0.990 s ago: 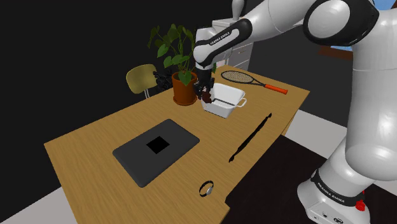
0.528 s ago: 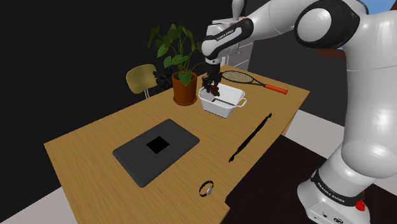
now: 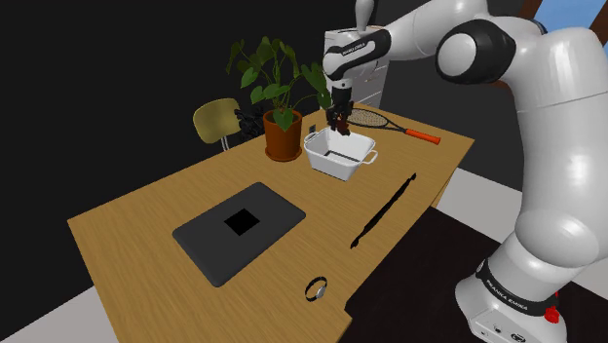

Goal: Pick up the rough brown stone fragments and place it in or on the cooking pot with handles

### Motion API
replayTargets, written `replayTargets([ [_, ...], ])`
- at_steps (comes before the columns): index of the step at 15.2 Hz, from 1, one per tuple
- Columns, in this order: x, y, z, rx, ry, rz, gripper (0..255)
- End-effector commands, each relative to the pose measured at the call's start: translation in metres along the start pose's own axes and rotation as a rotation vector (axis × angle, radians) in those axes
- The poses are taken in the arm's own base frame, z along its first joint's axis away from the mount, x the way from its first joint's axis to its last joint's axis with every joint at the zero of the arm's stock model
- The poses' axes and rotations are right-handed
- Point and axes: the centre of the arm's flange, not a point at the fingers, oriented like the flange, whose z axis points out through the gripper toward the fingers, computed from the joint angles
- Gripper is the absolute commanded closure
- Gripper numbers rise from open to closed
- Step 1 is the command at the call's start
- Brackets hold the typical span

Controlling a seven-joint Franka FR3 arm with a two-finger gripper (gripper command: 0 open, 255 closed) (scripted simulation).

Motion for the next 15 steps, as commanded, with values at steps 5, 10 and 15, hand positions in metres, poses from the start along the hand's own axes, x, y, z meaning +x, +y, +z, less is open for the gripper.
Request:
replayTargets([
  [5, 0.01, 0.031, 0.021, 0.0, 0.0, -0.001, 255],
  [10, 0.01, 0.031, 0.047, 0.0, 0.0, -0.001, 255],
  [15, 0.011, 0.031, 0.073, 0.0, 0.0, -0.001, 255],
])
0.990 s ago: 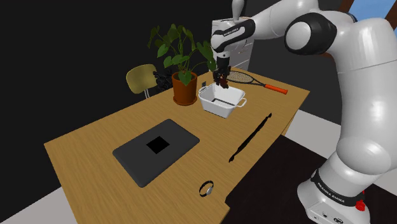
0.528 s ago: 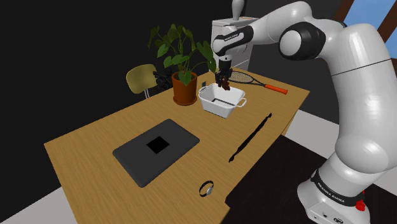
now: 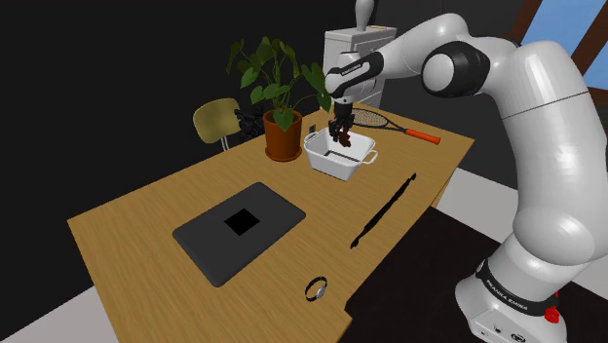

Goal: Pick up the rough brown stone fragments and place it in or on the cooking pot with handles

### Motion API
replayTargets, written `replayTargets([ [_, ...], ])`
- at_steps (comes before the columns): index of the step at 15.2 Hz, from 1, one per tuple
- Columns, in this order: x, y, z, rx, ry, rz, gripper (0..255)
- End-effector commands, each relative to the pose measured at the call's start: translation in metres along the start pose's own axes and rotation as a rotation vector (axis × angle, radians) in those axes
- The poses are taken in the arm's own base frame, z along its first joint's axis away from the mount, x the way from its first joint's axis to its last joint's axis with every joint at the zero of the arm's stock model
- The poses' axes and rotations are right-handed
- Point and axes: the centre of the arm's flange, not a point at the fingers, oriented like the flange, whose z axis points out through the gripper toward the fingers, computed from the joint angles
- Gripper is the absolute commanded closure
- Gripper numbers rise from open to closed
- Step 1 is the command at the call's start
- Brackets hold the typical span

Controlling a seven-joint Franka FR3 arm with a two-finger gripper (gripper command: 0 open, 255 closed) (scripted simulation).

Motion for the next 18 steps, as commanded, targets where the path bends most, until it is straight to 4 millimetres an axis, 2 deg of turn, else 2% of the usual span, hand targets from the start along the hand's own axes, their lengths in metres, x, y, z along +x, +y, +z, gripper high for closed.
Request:
replayTargets([
  [1, 0.001, -0.001, 0.011, 0.0, 0.0, 0.0, 255],
  [9, 0.001, -0.001, 0.012, 0.0, 0.0, 0.0, 255],
  [10, 0.001, -0.001, 0.012, 0.0, 0.0, 0.0, 0],
  [15, 0.001, -0.001, 0.012, 0.0, 0.0, 0.0, 0],
  [18, 0.001, -0.001, -0.028, 0.0, 0.0, 0.0, 0],
])
